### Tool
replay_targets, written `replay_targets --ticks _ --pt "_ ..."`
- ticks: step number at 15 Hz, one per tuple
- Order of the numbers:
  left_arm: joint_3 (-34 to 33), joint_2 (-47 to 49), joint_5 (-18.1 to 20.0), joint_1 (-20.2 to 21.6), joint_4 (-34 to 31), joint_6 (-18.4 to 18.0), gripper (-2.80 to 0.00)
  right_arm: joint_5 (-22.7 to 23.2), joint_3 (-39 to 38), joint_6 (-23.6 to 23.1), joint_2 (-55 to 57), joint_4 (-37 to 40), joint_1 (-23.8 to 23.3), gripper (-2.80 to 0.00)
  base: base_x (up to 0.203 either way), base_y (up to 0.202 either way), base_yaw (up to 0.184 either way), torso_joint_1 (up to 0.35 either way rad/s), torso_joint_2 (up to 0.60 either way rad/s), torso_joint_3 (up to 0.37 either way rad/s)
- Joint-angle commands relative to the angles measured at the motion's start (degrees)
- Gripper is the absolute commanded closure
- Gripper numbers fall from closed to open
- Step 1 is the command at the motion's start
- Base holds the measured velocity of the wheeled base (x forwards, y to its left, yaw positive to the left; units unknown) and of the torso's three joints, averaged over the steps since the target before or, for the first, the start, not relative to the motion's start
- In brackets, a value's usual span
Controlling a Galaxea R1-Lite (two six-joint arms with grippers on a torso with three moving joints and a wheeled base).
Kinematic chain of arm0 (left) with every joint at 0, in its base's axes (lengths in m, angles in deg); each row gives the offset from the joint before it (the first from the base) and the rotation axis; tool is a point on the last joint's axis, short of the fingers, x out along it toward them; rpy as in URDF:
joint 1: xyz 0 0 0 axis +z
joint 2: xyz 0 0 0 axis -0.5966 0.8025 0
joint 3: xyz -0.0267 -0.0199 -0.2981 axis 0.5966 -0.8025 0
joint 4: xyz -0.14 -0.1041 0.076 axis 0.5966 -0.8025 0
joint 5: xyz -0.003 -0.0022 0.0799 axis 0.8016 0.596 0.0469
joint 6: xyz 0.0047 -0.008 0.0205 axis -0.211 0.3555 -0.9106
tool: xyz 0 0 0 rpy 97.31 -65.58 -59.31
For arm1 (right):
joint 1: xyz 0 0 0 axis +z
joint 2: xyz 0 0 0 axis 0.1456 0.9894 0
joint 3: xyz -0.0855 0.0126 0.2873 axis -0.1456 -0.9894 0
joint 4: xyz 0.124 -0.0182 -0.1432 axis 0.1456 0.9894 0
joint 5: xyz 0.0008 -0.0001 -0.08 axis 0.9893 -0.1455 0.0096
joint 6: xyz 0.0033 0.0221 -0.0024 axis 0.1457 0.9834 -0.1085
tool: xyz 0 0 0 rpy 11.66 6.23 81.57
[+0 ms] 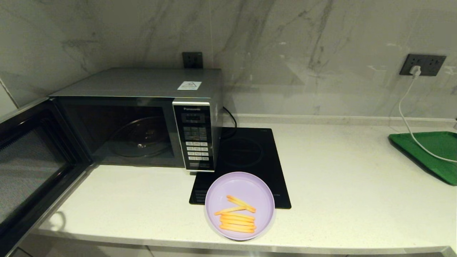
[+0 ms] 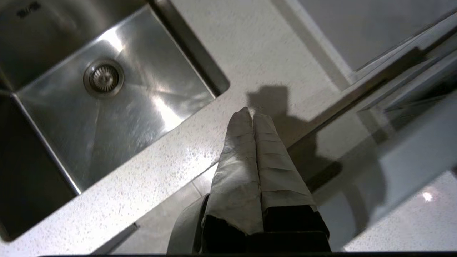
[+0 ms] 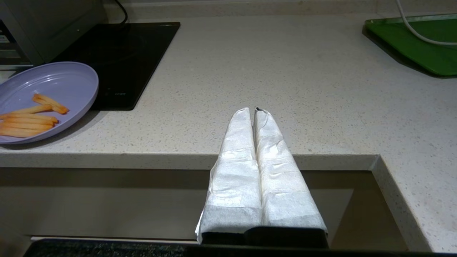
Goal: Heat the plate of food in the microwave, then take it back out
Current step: Close the microwave oven
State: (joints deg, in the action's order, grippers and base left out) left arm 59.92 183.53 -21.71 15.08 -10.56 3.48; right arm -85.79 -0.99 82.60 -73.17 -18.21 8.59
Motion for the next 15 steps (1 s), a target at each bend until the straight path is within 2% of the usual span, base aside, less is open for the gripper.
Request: replay_targets --ticks 1,5,7,10,13,15 --pt "-2.86 0.76 0.39 0.32 -0.36 0.03 0.0 -0.01 -0.01 0.02 -0.01 -0.03 0.09 0.0 0.0 0.0 0.0 0.0 0.0 0.0" --pt "-6.09 -2.63 4.06 -1.56 -4.21 -0.19 0.0 -0.01 -0.01 0.02 -0.01 -0.03 0.13 0.0 0.0 0.0 0.0 0.0 0.0 0.0" --pt "-7.89 -6.33 6.5 -5.74 -7.26 -0.05 0.0 -0.01 -0.01 0.02 -0.01 -0.03 0.04 0.0 0.0 0.0 0.0 0.0 0.0 0.0" --pt "-12.0 -11.71 6.97 -12.83 -7.96 0.99 0.0 -0.01 -0.01 0.02 -0.01 -0.03 0.04 0.0 0.0 0.0 0.0 0.0 0.0 0.0" --pt "-14.22 -14.92 6.64 -20.27 -8.19 5.54 0.0 -0.01 -0.01 0.02 -0.01 -0.03 0.04 0.0 0.0 0.0 0.0 0.0 0.0 0.0" --pt "-16.89 -17.15 6.5 -23.72 -9.18 7.49 0.0 -0.01 -0.01 0.02 -0.01 -0.03 0.04 0.0 0.0 0.0 0.0 0.0 0.0 0.0"
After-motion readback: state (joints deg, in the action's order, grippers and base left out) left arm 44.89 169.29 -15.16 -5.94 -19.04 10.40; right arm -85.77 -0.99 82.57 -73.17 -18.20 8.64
